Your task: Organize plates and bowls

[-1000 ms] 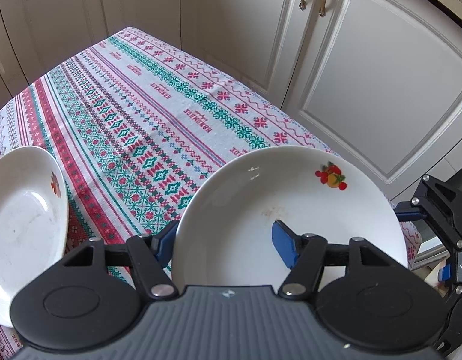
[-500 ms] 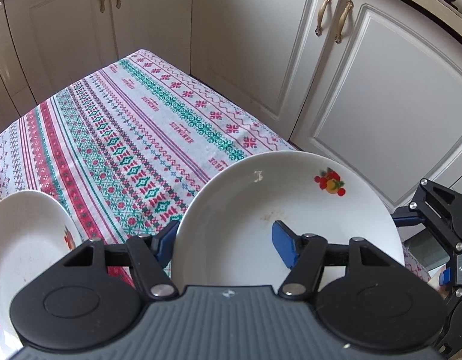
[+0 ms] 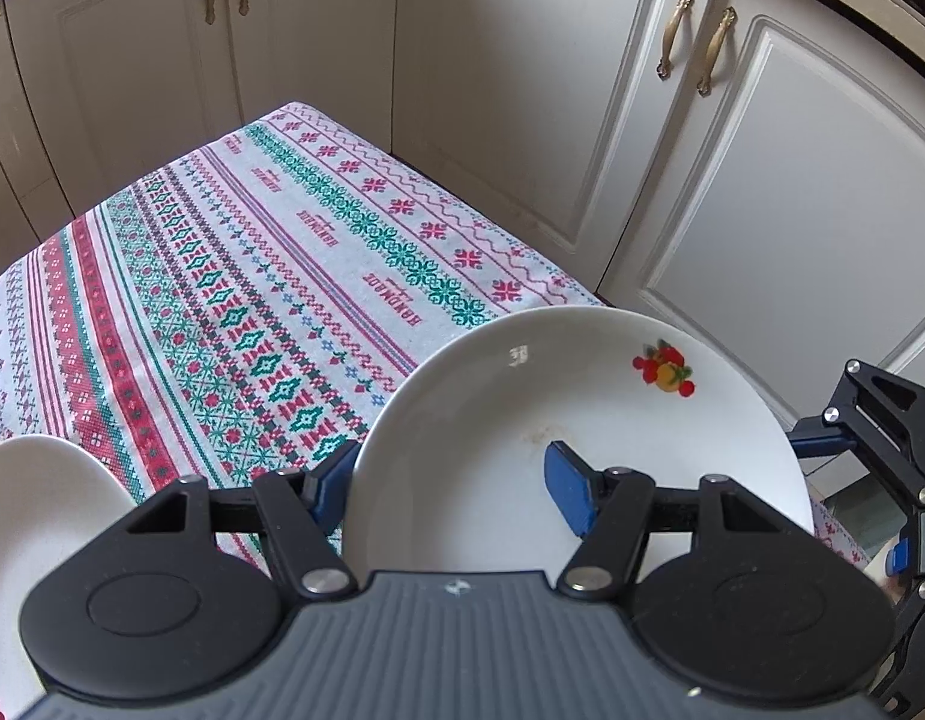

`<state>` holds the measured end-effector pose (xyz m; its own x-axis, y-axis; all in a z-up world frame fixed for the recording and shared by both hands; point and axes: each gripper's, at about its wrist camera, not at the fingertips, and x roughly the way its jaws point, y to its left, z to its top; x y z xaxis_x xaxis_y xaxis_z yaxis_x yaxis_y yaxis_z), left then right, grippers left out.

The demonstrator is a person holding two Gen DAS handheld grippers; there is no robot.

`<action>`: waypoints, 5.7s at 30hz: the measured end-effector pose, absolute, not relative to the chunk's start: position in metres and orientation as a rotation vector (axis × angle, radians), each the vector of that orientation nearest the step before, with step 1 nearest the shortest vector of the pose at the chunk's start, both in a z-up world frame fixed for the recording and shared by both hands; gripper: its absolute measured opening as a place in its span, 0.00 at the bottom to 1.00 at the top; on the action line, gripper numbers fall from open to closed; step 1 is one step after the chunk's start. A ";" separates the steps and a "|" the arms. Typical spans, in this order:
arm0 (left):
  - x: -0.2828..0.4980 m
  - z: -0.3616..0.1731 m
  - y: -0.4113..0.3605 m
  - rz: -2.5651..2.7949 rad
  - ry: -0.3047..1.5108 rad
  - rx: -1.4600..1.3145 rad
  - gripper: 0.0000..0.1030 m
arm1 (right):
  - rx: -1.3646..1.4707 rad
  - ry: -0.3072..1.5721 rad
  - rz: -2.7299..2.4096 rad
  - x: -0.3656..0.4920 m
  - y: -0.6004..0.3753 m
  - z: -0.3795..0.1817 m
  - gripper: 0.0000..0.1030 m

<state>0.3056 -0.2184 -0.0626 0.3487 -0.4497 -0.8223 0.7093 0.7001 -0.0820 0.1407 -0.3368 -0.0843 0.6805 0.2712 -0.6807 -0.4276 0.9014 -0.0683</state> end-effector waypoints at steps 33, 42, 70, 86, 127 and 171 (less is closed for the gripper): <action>0.240 0.006 -0.171 -0.727 0.721 0.312 0.89 | -0.243 0.680 0.382 0.089 -0.323 -0.056 1.00; 0.165 0.025 -0.113 -0.635 0.664 0.262 0.94 | -0.238 0.580 0.391 0.043 -0.293 -0.035 1.00; 0.067 -0.033 -0.015 -0.442 0.695 0.212 0.94 | -0.305 0.634 0.546 0.033 -0.208 -0.056 1.00; 0.129 -0.024 -0.009 -0.495 0.877 0.180 0.94 | -0.334 0.671 0.649 0.057 -0.189 -0.070 1.00; 0.229 -0.055 -0.030 -0.529 1.219 0.358 0.75 | -0.308 0.654 0.790 0.085 -0.164 -0.092 1.00; 0.222 -0.028 -0.051 -0.599 1.142 0.333 0.75 | -0.296 0.634 0.743 0.087 -0.200 -0.058 1.00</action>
<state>0.2225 -0.0505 -0.0279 0.2846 -0.2730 -0.9190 0.6005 0.7980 -0.0511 0.0869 -0.2002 -0.0583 0.5630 0.5344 -0.6305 -0.7063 0.7072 -0.0313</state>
